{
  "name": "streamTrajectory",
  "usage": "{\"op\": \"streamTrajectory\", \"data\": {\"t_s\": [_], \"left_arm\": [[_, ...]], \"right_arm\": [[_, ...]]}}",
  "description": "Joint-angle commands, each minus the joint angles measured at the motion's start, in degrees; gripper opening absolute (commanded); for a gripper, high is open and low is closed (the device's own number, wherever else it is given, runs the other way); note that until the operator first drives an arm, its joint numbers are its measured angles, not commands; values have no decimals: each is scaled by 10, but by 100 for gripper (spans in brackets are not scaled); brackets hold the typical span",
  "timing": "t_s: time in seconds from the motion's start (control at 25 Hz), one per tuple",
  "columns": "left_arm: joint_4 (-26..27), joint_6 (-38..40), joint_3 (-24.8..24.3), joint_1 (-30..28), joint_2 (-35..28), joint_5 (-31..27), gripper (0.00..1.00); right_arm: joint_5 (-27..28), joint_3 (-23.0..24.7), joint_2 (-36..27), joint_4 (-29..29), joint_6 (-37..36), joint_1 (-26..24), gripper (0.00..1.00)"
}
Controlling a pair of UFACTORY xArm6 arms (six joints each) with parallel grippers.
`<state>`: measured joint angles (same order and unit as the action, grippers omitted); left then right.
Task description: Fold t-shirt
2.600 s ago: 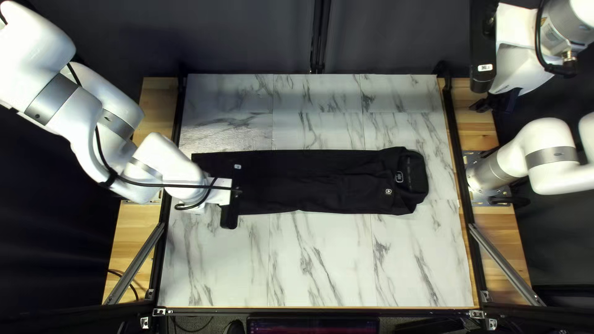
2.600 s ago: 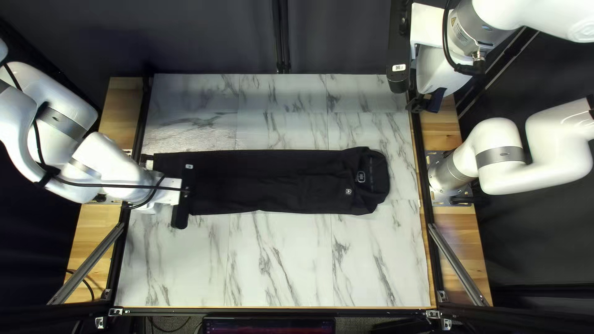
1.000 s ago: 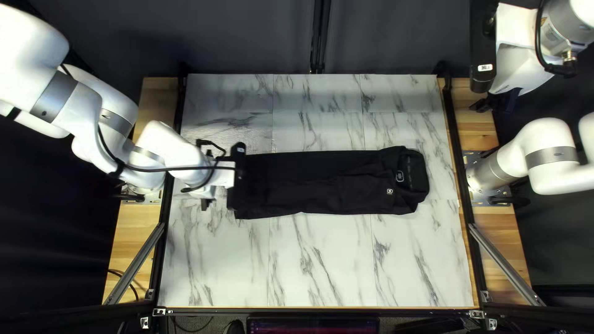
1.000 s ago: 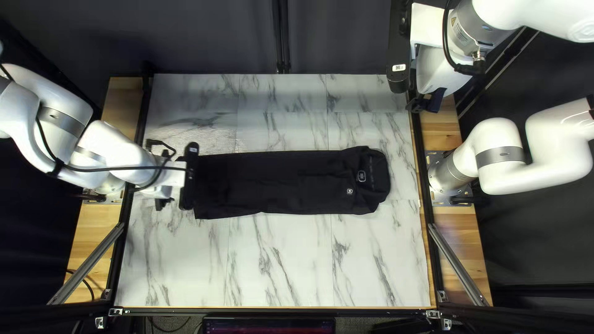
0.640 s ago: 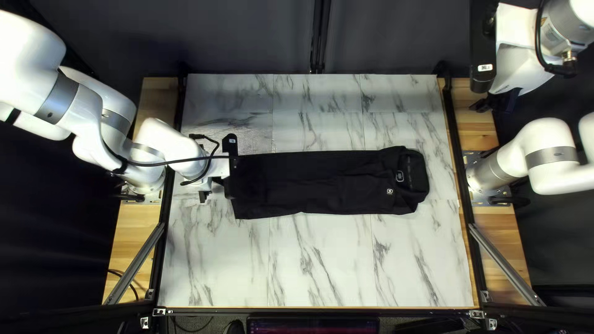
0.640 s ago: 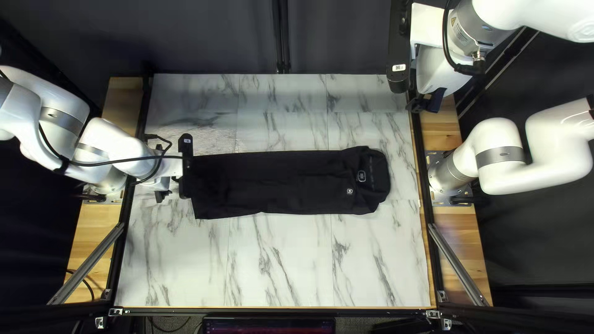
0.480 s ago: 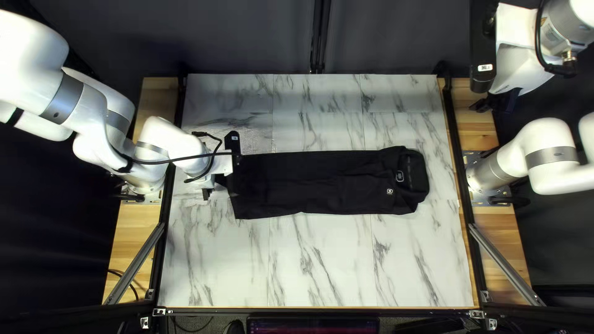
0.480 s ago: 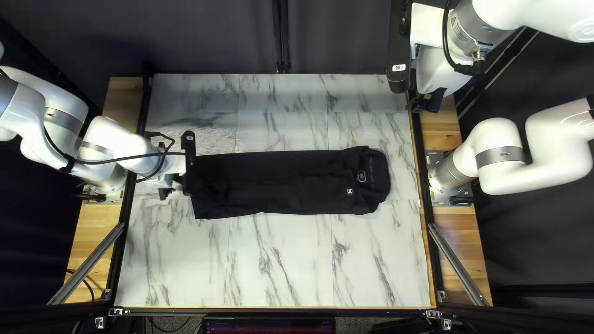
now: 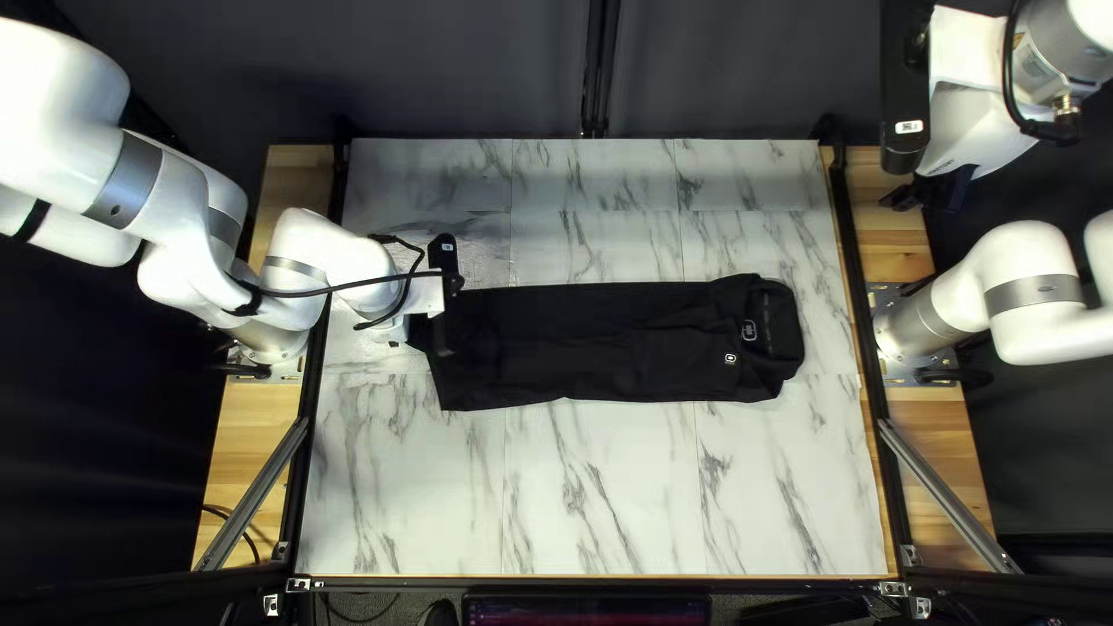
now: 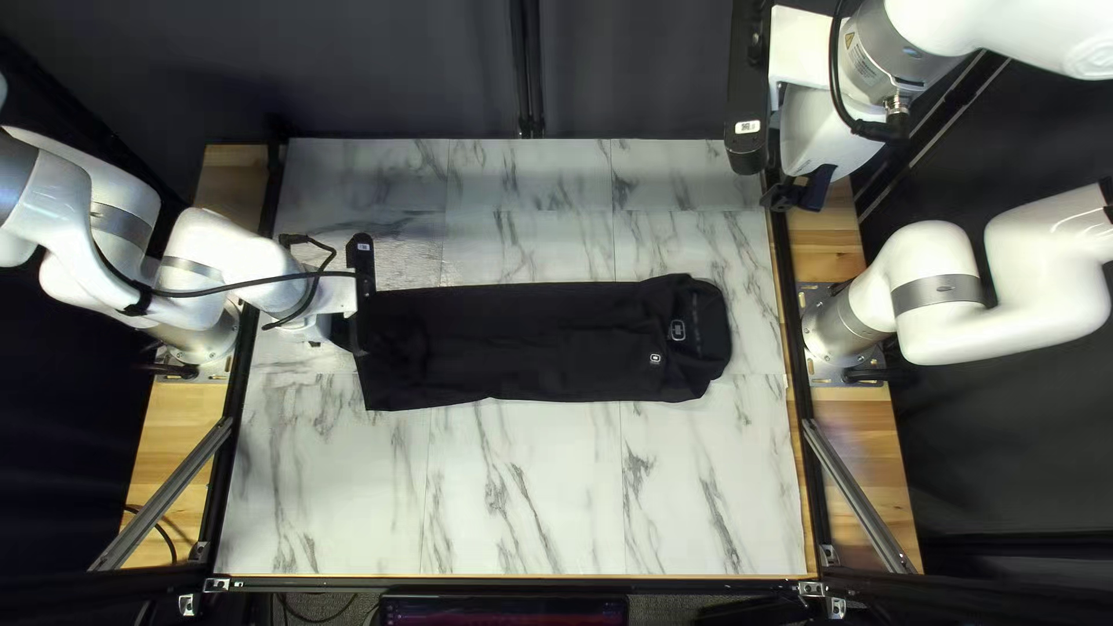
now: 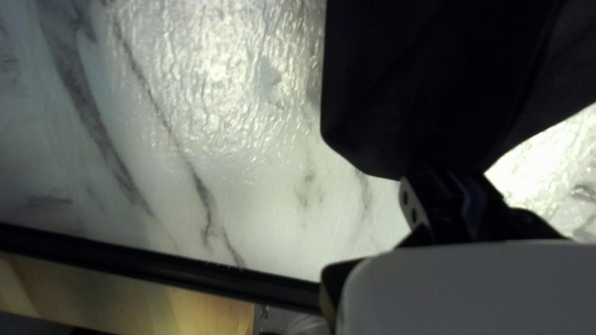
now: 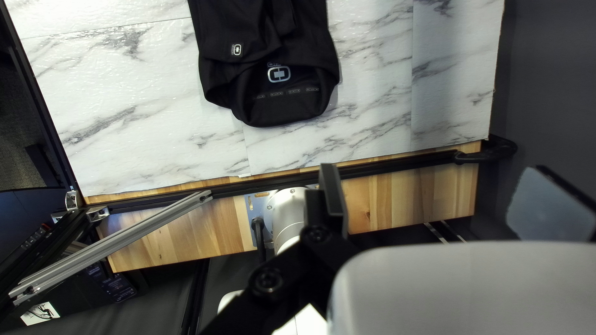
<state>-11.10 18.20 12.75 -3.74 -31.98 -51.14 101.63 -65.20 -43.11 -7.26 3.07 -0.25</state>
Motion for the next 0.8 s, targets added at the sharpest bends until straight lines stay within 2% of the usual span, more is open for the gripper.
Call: {"op": "streamTrajectory", "data": {"t_s": [0.04,0.16,0.2,0.24,0.28,0.32,0.52,0.72,0.8], "left_arm": [[-12,-30,58,15,46,-9,6],[-20,-51,108,19,82,-16,7],[-21,-56,118,20,88,-19,17],[-25,-67,134,27,94,-24,47],[-26,-71,137,29,96,-25,64],[-28,-80,145,35,98,-29,100],[-37,-76,133,42,87,-20,100],[-37,-6,51,0,29,1,100],[-36,42,21,-33,9,4,100]], "right_arm": [[0,0,0,0,0,0,100],[0,0,0,0,0,0,100],[0,0,0,0,0,0,100],[0,0,0,0,0,0,100],[0,0,0,0,0,0,100],[0,0,0,0,0,0,100],[0,0,0,0,0,0,100],[0,0,0,0,0,0,100],[0,0,0,0,0,0,100]]}}
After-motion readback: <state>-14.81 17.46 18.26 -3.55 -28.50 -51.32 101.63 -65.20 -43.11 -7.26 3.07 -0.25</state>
